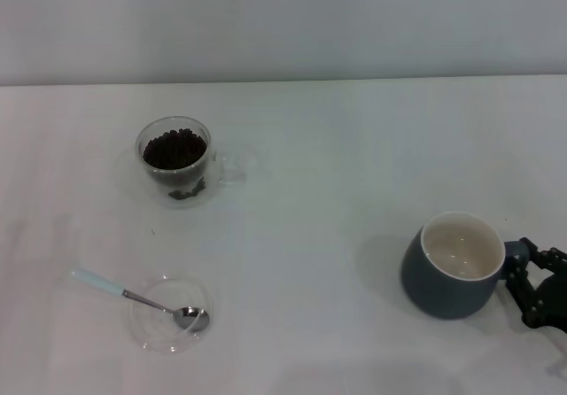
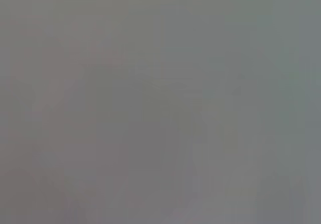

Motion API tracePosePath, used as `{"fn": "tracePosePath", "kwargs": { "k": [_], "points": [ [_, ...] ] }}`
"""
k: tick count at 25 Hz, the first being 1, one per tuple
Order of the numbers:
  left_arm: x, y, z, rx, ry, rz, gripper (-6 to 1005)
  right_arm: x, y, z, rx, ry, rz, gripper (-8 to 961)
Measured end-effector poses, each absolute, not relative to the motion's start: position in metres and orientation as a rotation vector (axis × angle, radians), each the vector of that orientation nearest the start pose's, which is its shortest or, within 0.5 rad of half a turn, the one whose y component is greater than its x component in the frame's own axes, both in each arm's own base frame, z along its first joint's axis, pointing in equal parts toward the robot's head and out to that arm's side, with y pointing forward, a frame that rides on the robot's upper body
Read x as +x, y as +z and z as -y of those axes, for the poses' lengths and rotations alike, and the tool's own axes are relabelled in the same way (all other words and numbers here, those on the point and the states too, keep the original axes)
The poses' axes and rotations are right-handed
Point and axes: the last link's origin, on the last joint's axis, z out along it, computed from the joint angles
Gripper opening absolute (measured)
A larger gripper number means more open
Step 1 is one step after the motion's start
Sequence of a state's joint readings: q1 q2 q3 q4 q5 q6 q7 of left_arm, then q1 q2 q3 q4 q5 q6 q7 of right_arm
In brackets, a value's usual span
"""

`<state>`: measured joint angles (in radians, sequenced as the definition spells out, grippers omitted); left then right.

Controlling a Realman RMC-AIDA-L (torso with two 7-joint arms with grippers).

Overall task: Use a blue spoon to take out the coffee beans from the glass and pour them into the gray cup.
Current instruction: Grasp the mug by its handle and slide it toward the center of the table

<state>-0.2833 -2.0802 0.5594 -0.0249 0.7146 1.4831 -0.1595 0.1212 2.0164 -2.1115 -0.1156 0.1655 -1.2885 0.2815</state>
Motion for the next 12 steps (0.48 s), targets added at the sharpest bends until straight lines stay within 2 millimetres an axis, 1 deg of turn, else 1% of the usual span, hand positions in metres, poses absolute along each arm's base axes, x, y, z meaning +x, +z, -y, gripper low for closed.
{"fn": "tracePosePath", "kwargs": {
  "k": [9,12],
  "points": [
    [-0.385,0.039,-0.251,-1.315,-0.635,0.47,652,0.384,-0.042,-0.211,-1.989,0.528,-0.589,283],
    [-0.385,0.039,-0.25,-1.317,-0.633,0.472,652,0.381,-0.044,-0.213,-2.001,0.534,-0.576,247]
  ]
}}
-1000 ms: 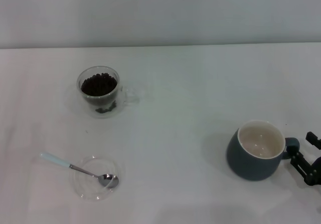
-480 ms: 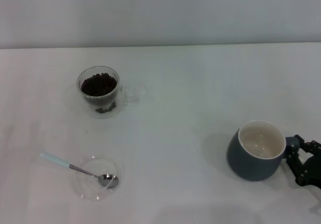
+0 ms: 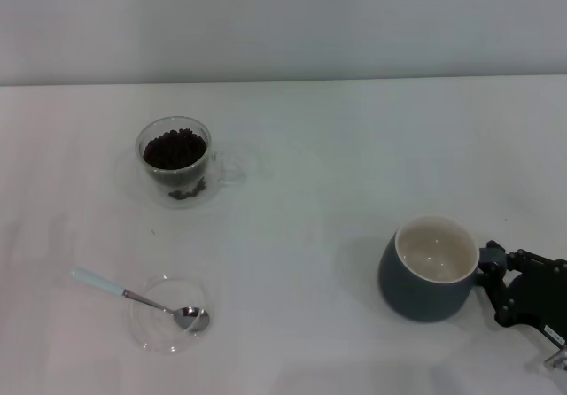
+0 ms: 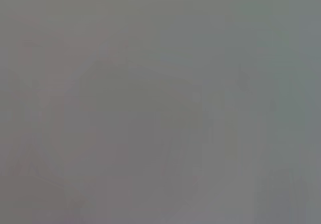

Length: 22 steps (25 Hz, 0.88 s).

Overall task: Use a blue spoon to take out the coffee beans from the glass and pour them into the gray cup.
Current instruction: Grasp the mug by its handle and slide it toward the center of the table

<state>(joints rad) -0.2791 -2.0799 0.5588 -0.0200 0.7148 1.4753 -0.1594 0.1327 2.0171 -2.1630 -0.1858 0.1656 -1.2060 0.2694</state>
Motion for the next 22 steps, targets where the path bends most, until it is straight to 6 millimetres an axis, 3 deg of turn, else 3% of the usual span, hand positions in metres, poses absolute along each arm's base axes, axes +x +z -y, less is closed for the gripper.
{"fn": "tracePosePath", "kwargs": {
  "k": [10,22],
  "points": [
    [-0.384,0.039,-0.25,-1.323,-0.636,0.467,652,0.366,-0.051,-0.218,-2.037,0.59,-0.547,140],
    [-0.385,0.037,-0.249,-1.319,-0.635,0.476,652,0.335,-0.071,-0.233,-2.087,0.672,-0.54,137]
  ]
}}
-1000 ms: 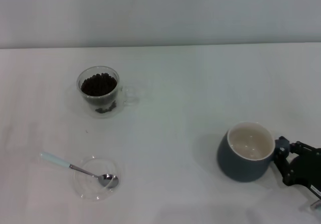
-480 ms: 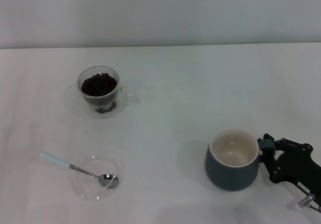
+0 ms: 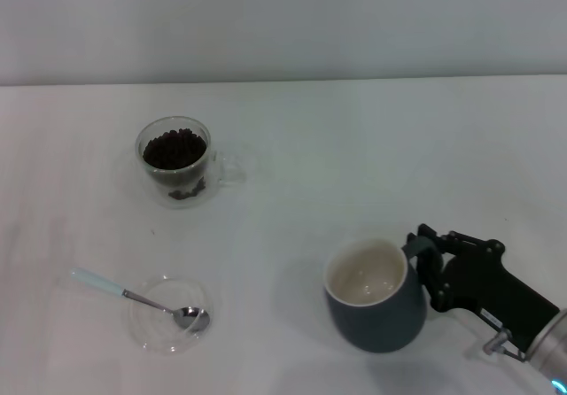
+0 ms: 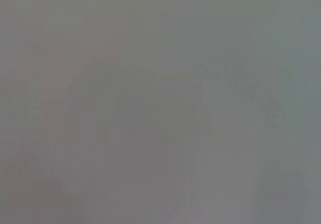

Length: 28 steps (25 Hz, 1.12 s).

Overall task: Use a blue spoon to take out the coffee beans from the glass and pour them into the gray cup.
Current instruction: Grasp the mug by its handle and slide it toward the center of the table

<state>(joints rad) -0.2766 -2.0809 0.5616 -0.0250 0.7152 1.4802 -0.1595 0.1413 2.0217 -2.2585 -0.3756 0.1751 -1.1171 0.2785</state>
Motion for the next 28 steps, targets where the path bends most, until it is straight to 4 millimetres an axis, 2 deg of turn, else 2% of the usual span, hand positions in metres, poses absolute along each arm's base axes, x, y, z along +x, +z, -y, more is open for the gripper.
{"fn": "tracePosePath", "kwargs": {
  "k": [9,28],
  "points": [
    [-0.385,0.037,-0.25,-1.319,-0.635,0.481,652,0.316,-0.076,-0.241,-2.096,0.736,-0.519,138],
    [-0.381,0.034,-0.253,-1.334,-0.645,0.474,652,0.303,-0.089,-0.252,-2.156,0.713,-0.515,138]
  ]
}}
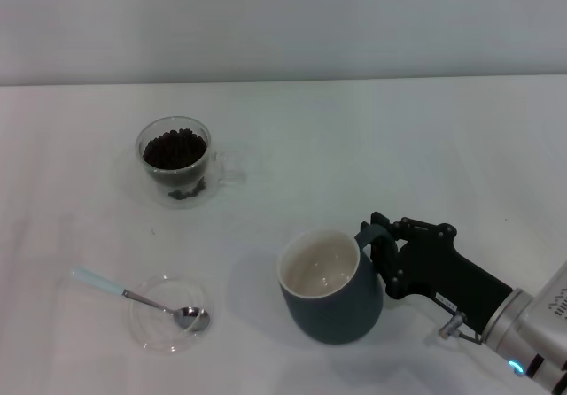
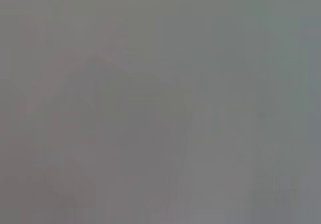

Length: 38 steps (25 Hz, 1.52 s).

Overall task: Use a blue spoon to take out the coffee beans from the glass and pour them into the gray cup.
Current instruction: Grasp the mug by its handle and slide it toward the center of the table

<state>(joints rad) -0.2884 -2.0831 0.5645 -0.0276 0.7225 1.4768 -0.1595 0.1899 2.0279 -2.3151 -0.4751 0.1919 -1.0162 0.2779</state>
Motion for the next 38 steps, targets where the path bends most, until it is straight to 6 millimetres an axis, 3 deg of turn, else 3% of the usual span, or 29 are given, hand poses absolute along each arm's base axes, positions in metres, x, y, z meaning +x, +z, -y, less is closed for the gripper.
{"fn": "tracePosePath", "kwargs": {
  "k": [30,38],
  "points": [
    [-0.3836,0.0357,-0.2515,-1.321,-0.639,0.481,652,0.3075,-0.0961,-0.2529,-2.225,0.642,-0.49,135],
    [-0.3858,0.0378,-0.2493,-1.317,-0.63,0.477,652,0.3075,-0.0953,-0.253,-2.225,0.643,-0.483,173]
  ]
}}
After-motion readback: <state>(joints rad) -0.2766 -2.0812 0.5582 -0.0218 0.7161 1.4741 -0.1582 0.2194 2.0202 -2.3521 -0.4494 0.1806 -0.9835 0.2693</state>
